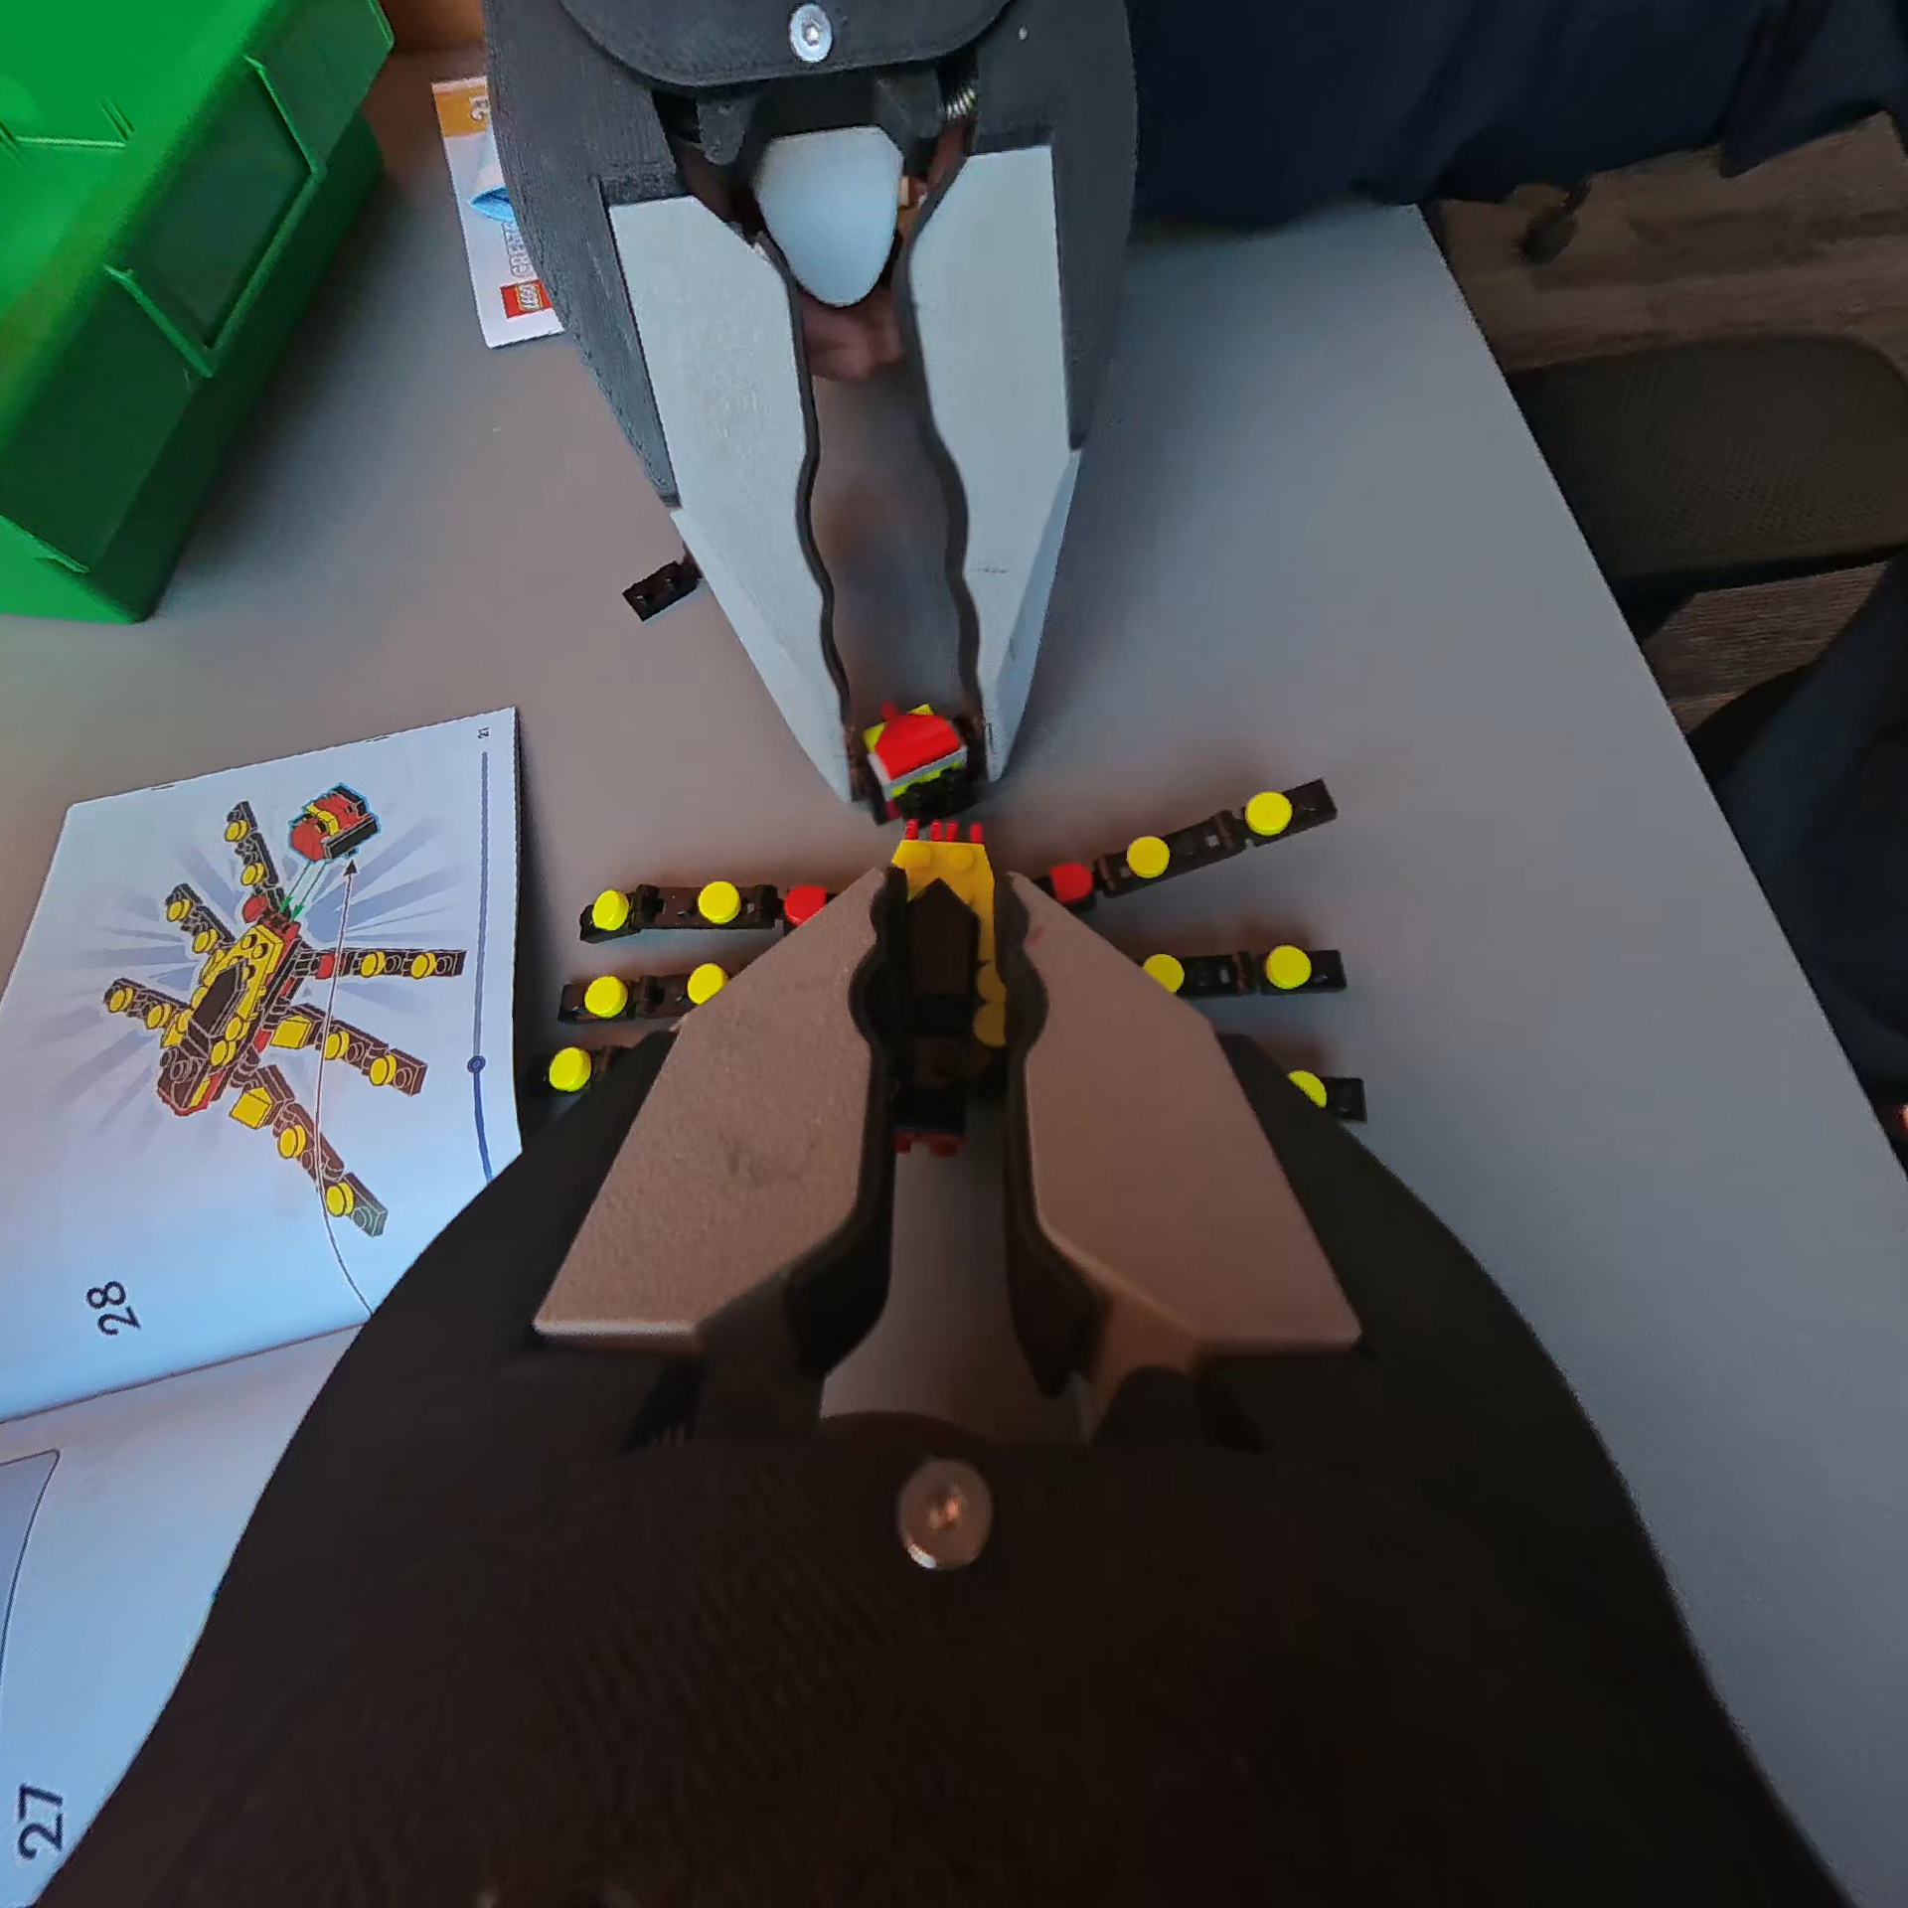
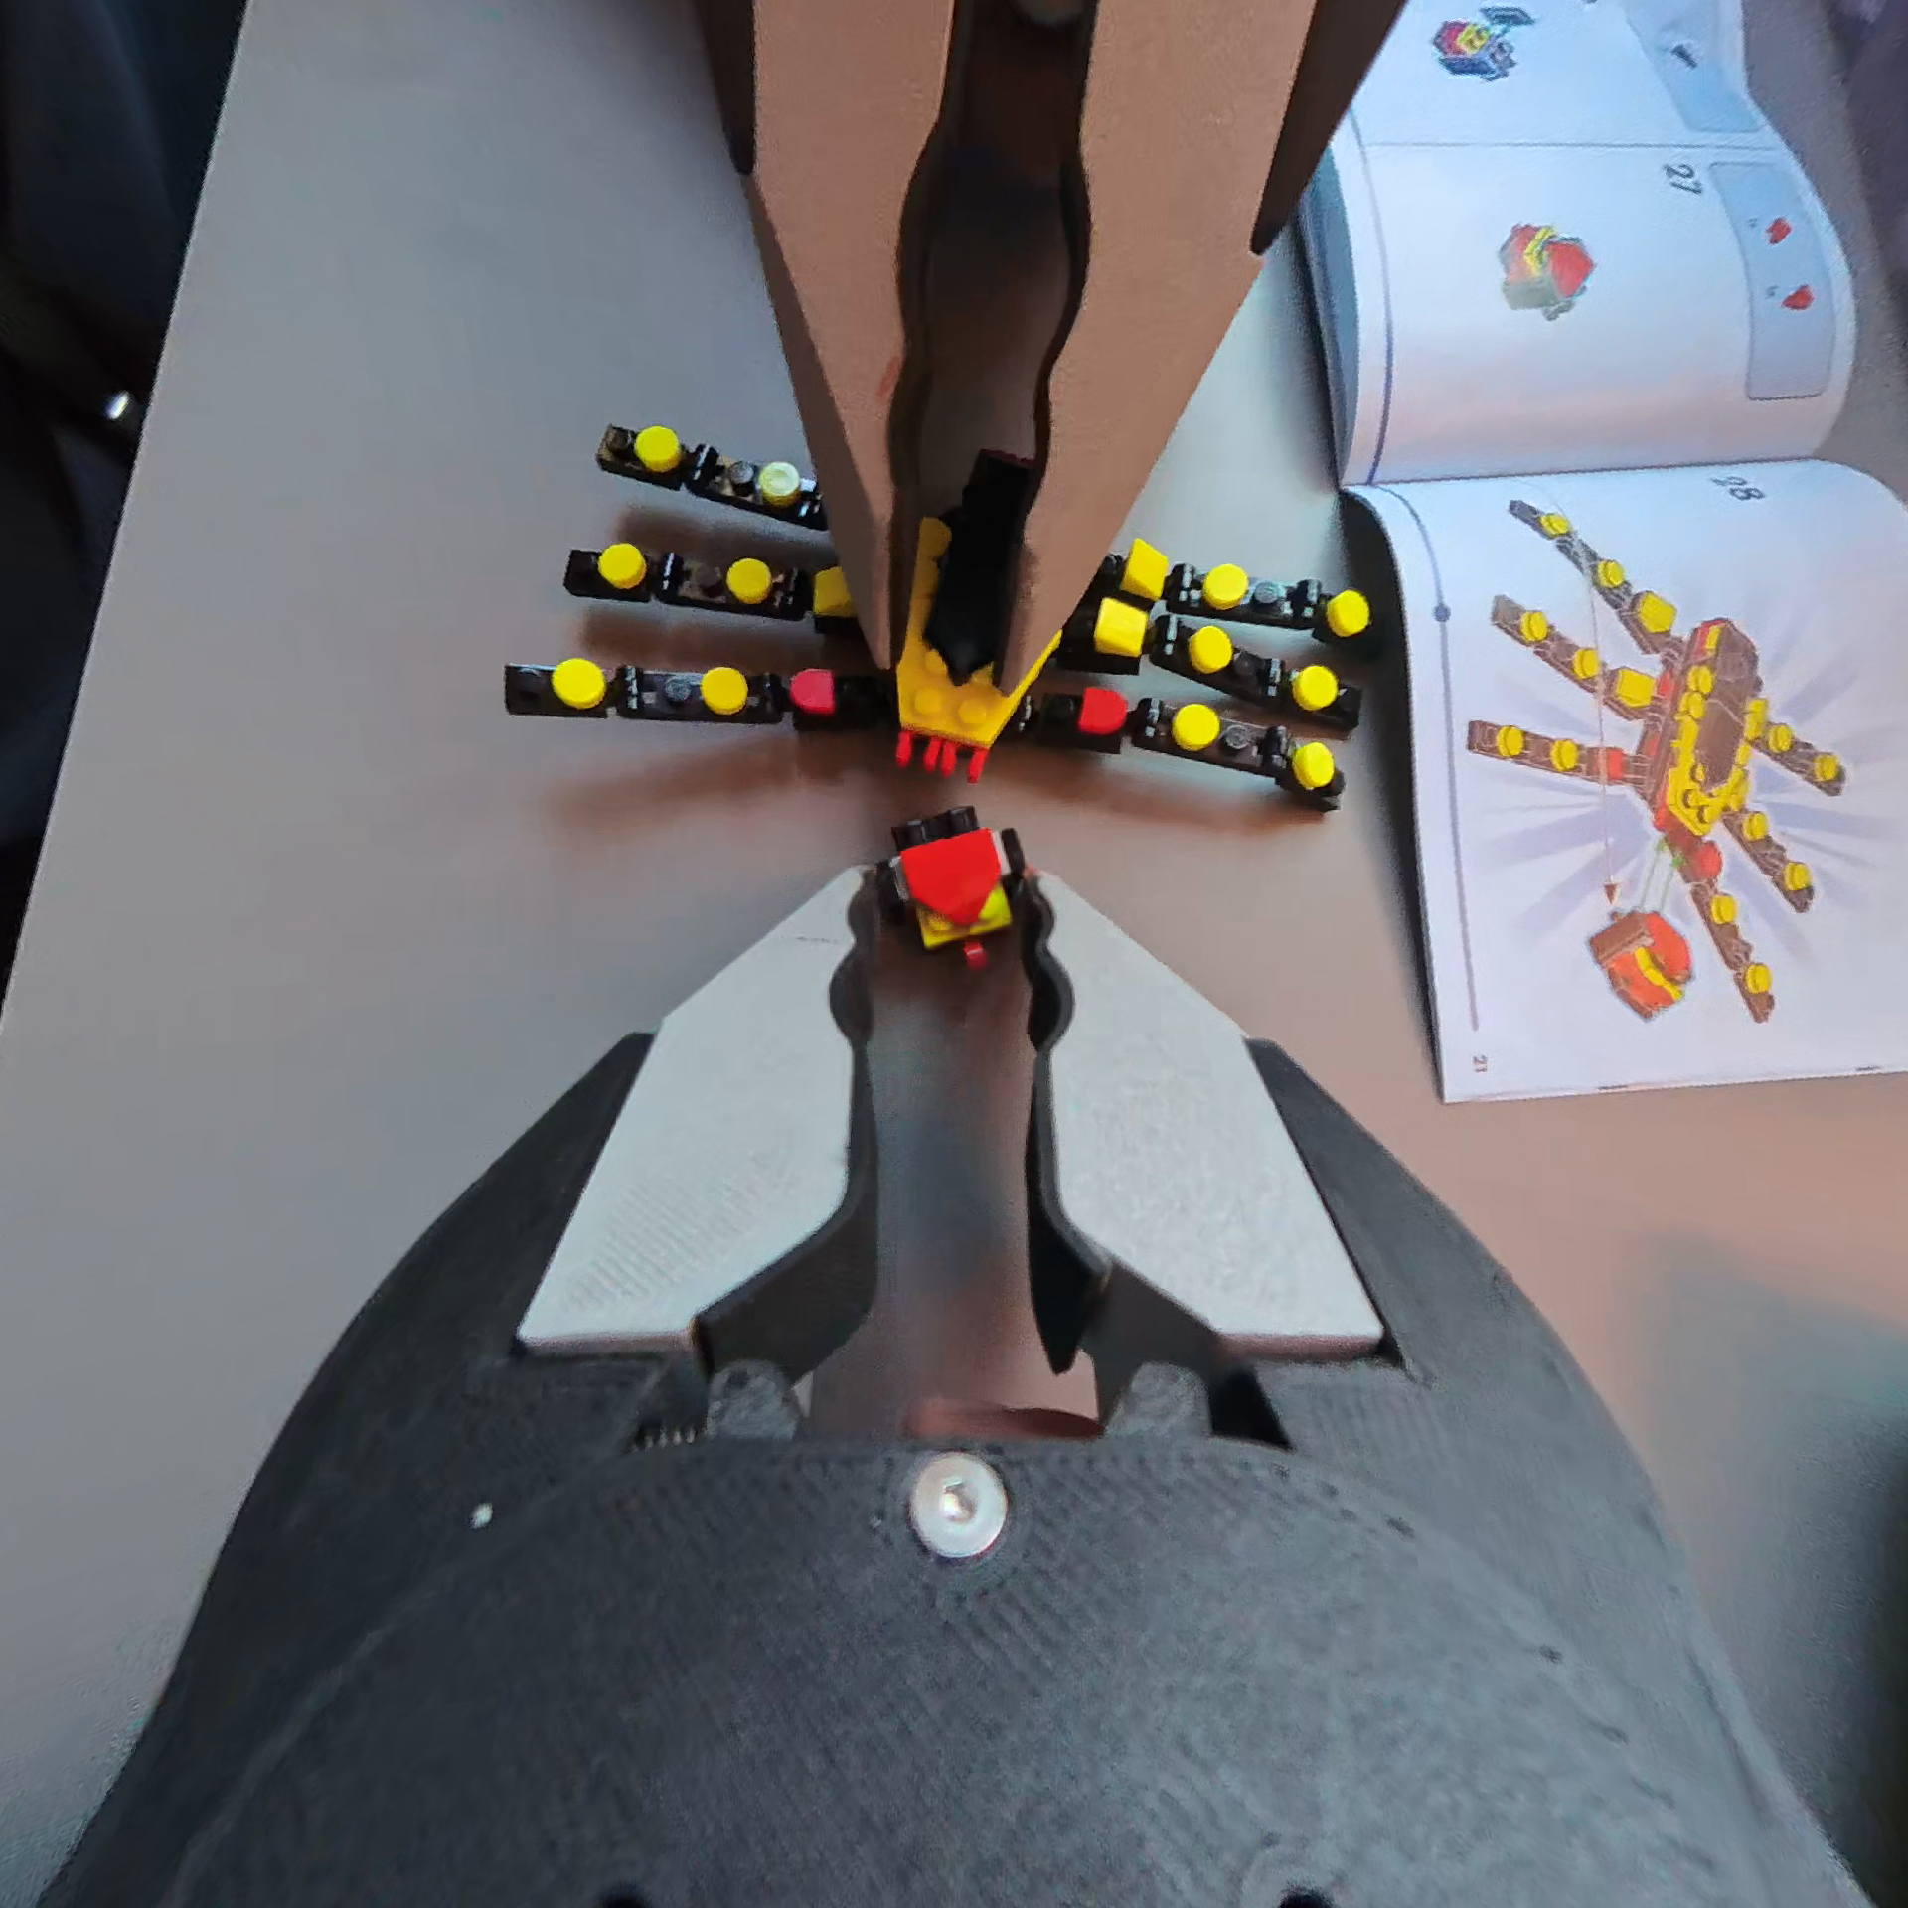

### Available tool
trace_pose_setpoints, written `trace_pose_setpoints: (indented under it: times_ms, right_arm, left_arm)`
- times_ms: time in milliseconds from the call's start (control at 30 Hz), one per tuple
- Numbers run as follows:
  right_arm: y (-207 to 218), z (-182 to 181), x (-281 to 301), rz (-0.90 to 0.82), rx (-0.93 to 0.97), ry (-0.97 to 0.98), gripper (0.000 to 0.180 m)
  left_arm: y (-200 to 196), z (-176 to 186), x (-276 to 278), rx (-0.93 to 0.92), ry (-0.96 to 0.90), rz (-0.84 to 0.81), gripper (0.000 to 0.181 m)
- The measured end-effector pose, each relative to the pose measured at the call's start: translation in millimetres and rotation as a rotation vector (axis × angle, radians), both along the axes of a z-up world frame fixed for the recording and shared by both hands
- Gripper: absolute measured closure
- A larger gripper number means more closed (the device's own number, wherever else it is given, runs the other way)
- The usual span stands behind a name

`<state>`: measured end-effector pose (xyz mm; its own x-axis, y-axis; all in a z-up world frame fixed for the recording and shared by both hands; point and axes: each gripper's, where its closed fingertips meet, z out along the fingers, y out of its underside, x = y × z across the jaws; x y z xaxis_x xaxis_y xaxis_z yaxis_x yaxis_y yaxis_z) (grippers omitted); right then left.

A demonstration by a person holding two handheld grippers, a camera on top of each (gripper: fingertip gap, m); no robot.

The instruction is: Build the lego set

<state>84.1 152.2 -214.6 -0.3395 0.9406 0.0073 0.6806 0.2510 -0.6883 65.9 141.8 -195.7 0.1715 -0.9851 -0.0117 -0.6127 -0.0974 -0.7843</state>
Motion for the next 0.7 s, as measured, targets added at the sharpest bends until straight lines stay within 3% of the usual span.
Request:
trace_pose_setpoints:
  times_ms: [200,700]
  right_arm:
    - [-0.4,0.2,-3.6,-0.183,-0.036,0.001,0.156]
    - [-3.2,-0.3,-10.4,-0.314,0.037,-0.065,0.156]
  left_arm:
    - [0.5,0.1,1.1,0.013,-0.025,0.029,0.167]
    - [-0.6,0.6,-3.2,0.076,-0.021,0.069,0.167]
